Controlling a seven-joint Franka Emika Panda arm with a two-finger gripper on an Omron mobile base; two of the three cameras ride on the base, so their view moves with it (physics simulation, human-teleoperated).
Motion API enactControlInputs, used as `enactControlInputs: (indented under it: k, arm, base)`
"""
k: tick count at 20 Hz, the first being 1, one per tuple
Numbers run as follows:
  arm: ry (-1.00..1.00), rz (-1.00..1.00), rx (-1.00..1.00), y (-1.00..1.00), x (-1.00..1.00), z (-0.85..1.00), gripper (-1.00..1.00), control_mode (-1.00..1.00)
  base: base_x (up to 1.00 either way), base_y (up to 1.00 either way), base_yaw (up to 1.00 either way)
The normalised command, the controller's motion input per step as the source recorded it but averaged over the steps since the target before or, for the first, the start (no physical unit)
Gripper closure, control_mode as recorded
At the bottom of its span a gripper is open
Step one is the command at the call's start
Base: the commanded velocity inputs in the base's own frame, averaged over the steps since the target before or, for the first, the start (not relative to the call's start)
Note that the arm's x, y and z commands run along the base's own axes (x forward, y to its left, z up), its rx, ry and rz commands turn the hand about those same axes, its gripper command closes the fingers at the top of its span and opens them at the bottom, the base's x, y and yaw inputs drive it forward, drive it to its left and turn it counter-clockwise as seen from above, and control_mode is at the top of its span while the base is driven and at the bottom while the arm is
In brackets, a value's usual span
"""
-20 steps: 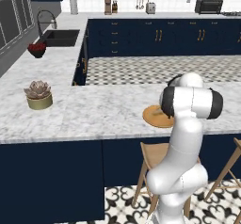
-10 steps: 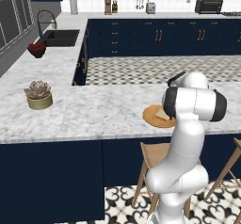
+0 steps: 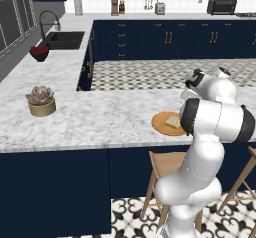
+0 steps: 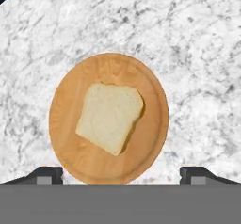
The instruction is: Start the toaster. Once the lever pops up, take the bread to the plate on the dining counter.
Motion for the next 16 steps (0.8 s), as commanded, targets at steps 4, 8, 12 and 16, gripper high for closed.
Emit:
enactControlInputs:
  k: [4,8,12,16]
  arm:
    - [0.13,-0.07,-0.04,0.00,-1.00,0.39,-1.00,-1.00]
    - [0.15,-0.06,-0.05,-0.10,-1.00,0.22,-1.00,-1.00]
    - [0.18,-0.09,0.00,-0.08,-1.00,0.15,-1.00,-1.00]
    - [0.17,-0.10,-0.01,-0.01,-1.00,0.11,-1.00,-1.00]
  base:
    - [0.00,0.00,0.00]
    - [0.00,0.00,0.00]
    - [0.00,0.00,0.00]
    - [0.00,0.00,0.00]
